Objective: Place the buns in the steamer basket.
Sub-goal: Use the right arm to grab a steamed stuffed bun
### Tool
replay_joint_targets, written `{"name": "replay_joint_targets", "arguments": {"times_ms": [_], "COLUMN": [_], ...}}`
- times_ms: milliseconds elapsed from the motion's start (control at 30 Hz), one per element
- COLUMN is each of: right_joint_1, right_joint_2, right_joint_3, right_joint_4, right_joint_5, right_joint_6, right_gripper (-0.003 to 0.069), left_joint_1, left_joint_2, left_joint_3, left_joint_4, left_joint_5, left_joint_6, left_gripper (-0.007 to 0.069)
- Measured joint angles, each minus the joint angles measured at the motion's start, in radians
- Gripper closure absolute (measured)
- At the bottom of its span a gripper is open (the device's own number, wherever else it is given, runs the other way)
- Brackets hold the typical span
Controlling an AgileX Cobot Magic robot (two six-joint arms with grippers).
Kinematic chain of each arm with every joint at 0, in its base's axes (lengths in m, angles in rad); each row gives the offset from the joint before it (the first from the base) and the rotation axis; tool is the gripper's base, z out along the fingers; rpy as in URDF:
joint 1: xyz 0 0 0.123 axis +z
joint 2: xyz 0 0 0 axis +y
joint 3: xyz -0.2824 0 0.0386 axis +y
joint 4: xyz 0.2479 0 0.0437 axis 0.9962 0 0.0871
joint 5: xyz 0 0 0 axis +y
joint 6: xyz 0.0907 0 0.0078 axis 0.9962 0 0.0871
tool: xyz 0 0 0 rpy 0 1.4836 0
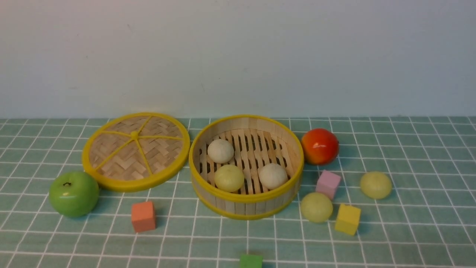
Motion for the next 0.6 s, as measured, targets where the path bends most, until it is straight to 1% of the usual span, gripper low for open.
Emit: {"name": "replay_joint_targets", "arguments": {"times_ms": [33,67,133,167,200,267,333,433,500,567,600], "right_joint_1": [0.000,0.000,0.000,0.000,0.000,0.000,0.000,0.000,0.000,0.000,0.000], "right_joint_2": [0.000,0.000,0.000,0.000,0.000,0.000,0.001,0.062,0.112,0.258,0.295], "right_joint_3": [0.000,0.000,0.000,0.000,0.000,-0.013,-0.055,-0.183,-0.242,-0.370,-0.397], "right_joint_4": [0.022,0.022,0.046,0.047,0.053,0.066,0.110,0.178,0.182,0.177,0.170], "right_joint_5": [-0.070,-0.081,-0.225,-0.234,-0.292,-0.304,-0.275,-0.180,-0.131,-0.018,0.009], "right_joint_6": [0.015,0.018,0.040,0.040,0.043,0.052,0.091,0.121,0.121,0.106,0.099], "right_gripper": [0.0419,0.0419,0.0419,0.0419,0.0419,0.0419,0.0419,0.0419,0.0419,0.0419,0.0419], "left_joint_1": [0.000,0.000,0.000,0.000,0.000,0.000,0.000,0.000,0.000,0.000,0.000], "left_joint_2": [0.000,0.000,0.000,0.000,0.000,0.000,0.000,0.000,0.000,0.000,0.000], "left_joint_3": [0.000,0.000,0.000,0.000,0.000,0.000,0.000,0.000,0.000,0.000,0.000], "left_joint_4": [0.001,0.001,0.001,0.001,0.001,0.001,0.001,0.001,0.001,0.001,0.001], "left_joint_5": [0.000,0.000,0.000,0.000,0.000,0.000,0.000,0.000,0.000,0.000,0.000], "left_joint_6": [0.000,0.000,0.000,0.000,0.000,0.000,0.000,0.000,0.000,0.000,0.000], "left_gripper": [0.0607,0.0607,0.0607,0.0607,0.0607,0.0607,0.0607,0.0607,0.0607,0.0607,0.0607]}}
